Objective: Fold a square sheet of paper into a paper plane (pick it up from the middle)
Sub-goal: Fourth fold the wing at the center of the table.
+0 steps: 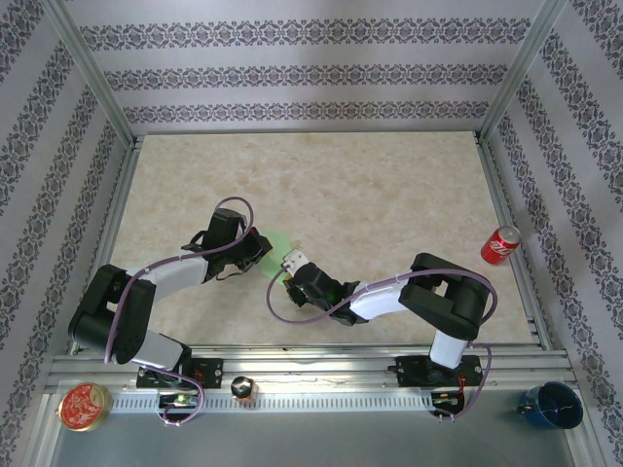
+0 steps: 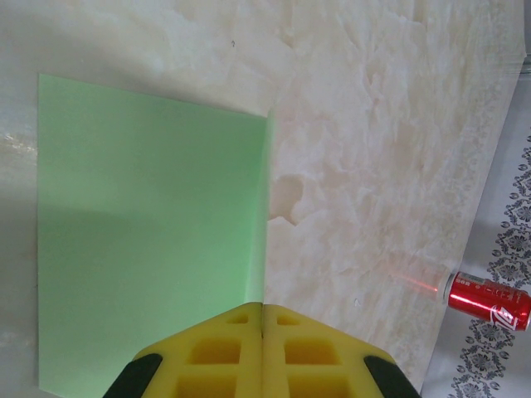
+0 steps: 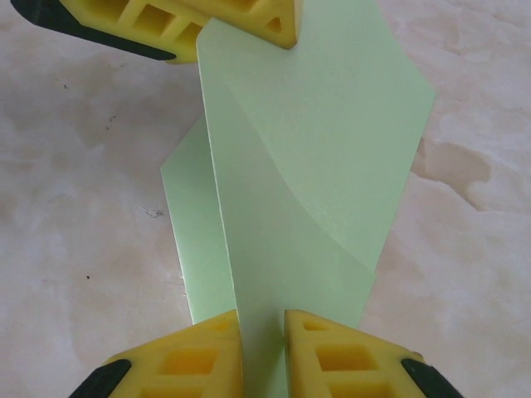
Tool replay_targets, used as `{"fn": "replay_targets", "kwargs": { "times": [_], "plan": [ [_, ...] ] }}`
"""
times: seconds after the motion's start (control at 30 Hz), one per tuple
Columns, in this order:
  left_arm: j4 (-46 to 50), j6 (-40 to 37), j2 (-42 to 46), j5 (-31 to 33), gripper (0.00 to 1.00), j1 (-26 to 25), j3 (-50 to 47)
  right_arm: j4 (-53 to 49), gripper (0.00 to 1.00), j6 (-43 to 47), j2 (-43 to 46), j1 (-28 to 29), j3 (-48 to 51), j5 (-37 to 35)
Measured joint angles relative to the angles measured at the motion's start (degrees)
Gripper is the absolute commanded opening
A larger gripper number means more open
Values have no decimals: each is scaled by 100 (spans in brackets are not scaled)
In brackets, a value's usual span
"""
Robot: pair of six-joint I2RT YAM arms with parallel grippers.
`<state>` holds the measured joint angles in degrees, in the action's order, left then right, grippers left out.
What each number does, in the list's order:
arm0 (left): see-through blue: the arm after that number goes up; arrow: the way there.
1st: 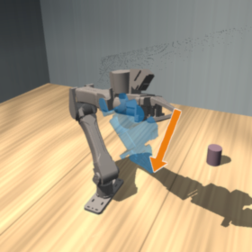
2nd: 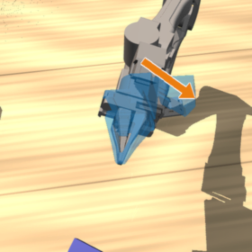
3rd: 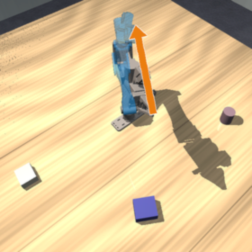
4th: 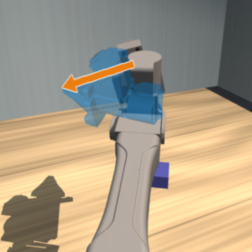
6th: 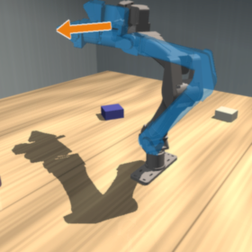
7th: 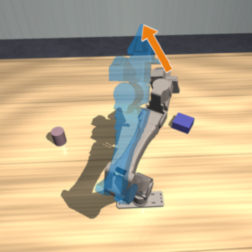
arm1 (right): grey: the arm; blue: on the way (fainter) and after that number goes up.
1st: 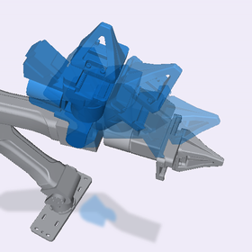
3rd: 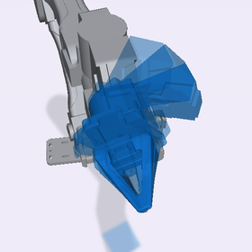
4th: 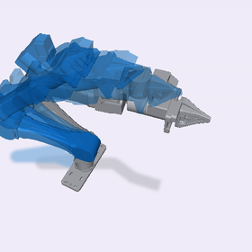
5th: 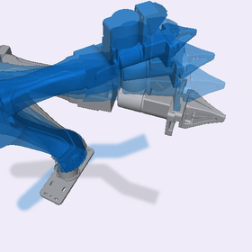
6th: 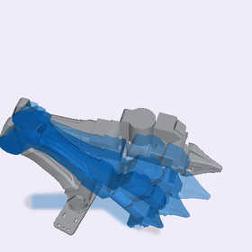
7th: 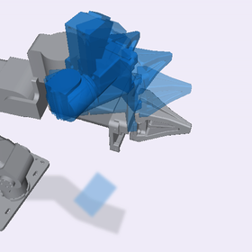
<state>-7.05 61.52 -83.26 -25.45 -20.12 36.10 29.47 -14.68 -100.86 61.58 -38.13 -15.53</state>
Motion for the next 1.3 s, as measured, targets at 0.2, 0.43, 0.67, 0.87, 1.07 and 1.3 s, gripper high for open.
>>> {"fn": "replay_targets", "kwargs": {
  "times": [0.2,0.43,0.67,0.87,1.07,1.3],
  "plan": [
    [0,0,0,0,2,0,0,-136,13,-61,2,0,-52,22],
    [2,4,0,2,16,0,0,-188,7,-173,26,-68,-52,85],
    [136,0,50,35,22,0,15,-205,7,-240,28,-114,-52,116],
    [214,2,146,94,33,0,22,-201,7,-208,28,-149,-50,173],
    [282,-7,212,142,37,0,28,-52,7,-55,50,-149,66,177],
    [356,-133,245,162,40,0,31,57,7,138,90,-186,245,260]
  ]
}}
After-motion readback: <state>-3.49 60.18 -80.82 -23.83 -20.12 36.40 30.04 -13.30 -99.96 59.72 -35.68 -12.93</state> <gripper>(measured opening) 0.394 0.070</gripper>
